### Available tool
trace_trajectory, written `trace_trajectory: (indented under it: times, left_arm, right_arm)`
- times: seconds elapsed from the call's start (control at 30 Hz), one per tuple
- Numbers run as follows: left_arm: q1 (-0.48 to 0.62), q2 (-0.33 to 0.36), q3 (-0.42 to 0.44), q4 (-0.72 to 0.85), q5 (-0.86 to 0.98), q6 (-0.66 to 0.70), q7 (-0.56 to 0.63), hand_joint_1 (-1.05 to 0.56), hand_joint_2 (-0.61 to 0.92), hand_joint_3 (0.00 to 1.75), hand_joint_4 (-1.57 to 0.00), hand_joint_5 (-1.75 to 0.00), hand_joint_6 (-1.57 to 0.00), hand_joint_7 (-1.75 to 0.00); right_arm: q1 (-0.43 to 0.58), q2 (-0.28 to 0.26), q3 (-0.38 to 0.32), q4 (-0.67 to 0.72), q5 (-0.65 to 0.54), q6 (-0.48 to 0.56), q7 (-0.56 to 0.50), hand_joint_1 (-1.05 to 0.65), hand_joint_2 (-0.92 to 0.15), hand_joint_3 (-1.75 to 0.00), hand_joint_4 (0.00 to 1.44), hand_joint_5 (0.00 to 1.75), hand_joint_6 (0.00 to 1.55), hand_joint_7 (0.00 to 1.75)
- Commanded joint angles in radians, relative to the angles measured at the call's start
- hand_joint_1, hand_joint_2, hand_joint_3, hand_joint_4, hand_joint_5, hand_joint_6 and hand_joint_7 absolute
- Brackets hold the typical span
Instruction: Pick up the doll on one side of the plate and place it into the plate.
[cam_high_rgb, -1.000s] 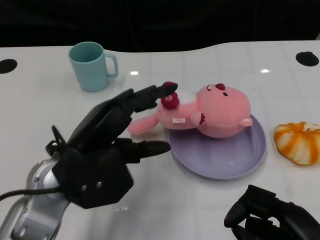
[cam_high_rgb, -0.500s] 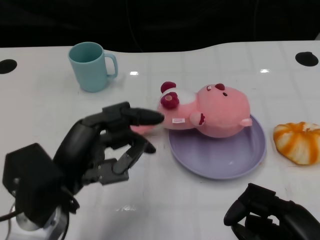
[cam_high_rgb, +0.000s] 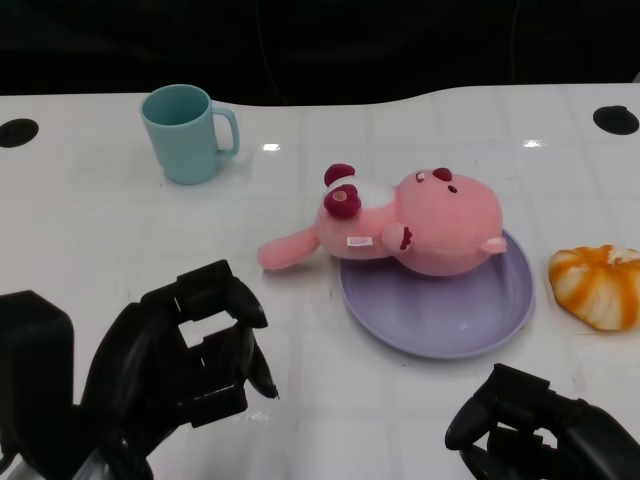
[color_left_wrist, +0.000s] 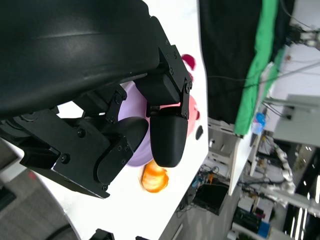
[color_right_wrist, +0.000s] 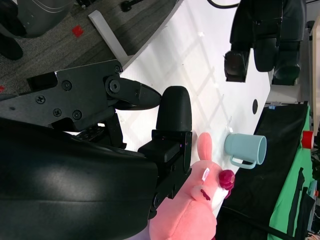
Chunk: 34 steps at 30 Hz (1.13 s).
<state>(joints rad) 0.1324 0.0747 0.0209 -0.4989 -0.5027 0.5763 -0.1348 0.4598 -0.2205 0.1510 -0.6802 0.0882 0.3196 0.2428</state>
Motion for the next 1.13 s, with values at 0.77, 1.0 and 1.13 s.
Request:
trace_trajectory:
  times: [0.77,1.0,1.13]
  left_arm:
    - [0.021,0.022,0.016,-0.015,-0.066,0.22,0.028,-0.08,0.5,1.44,-0.85,-1.75,-0.71,-1.75]
    - [0.023,0.03,0.006,-0.004,-0.046,0.205,0.006,-0.08,0.51,1.39,-0.86,-1.75,-0.72,-1.75]
    - [0.024,0.036,0.006,-0.007,-0.039,0.213,0.014,-0.09,0.5,1.4,-0.86,-1.75,-0.73,-1.75]
  right_arm:
    - [-0.004,-0.029,-0.069,-0.004,0.033,0.014,0.023,-0.23,-0.92,-0.52,0.67,1.75,0.48,1.66]
    - [-0.004,-0.029,-0.064,-0.002,0.02,0.012,0.024,-0.22,-0.92,-0.51,0.66,1.75,0.48,1.65]
    - [-0.003,-0.023,-0.06,0.001,0.025,0.008,0.026,-0.21,-0.92,-0.51,0.66,1.75,0.47,1.65]
